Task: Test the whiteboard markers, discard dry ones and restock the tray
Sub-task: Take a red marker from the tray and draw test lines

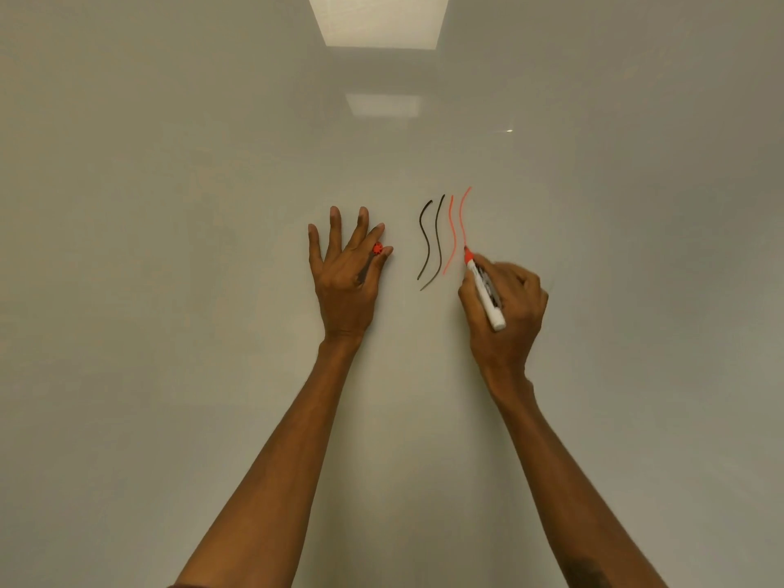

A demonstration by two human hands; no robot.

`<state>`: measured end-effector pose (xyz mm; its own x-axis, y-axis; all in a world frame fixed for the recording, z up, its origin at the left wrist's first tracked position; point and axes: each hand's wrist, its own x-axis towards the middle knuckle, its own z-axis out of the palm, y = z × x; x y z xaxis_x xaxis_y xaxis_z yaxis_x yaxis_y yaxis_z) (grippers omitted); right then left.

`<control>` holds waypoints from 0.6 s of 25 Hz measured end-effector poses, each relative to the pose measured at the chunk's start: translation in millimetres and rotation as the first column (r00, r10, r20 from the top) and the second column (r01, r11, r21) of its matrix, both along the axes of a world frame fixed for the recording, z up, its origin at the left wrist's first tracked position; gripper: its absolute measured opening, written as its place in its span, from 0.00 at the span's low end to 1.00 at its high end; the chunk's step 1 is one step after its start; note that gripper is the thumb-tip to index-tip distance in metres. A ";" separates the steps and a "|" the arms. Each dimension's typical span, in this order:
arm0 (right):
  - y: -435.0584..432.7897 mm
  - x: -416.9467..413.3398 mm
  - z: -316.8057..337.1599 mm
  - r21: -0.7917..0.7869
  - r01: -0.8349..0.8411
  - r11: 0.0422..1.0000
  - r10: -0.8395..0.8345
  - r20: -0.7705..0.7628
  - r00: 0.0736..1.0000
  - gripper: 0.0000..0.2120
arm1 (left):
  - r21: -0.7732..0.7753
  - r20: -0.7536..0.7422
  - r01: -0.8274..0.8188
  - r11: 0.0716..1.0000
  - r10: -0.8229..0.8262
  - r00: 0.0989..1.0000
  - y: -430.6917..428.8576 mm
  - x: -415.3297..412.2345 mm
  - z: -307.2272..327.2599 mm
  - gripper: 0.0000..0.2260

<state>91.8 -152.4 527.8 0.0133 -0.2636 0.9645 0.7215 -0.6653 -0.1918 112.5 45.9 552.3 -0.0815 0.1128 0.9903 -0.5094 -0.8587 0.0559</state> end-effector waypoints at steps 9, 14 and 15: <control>24.0 -45.0 -39.4 0.421 -0.639 0.644 0.752 -0.194 0.629 0.10 | -0.119 -0.128 0.282 0.952 -0.297 0.946 4.3 -20.1 -4.2 0.11; 49.8 -59.7 -45.5 0.567 -0.703 0.429 0.901 -0.219 0.374 0.07 | -0.375 -0.222 0.369 0.850 -0.469 0.855 6.7 -56.3 -27.1 0.14; 56.0 -62.9 -50.0 0.587 -0.712 0.386 0.922 -0.221 0.318 0.08 | -0.434 -0.217 0.397 0.809 -0.521 0.826 7.6 -64.3 -31.4 0.15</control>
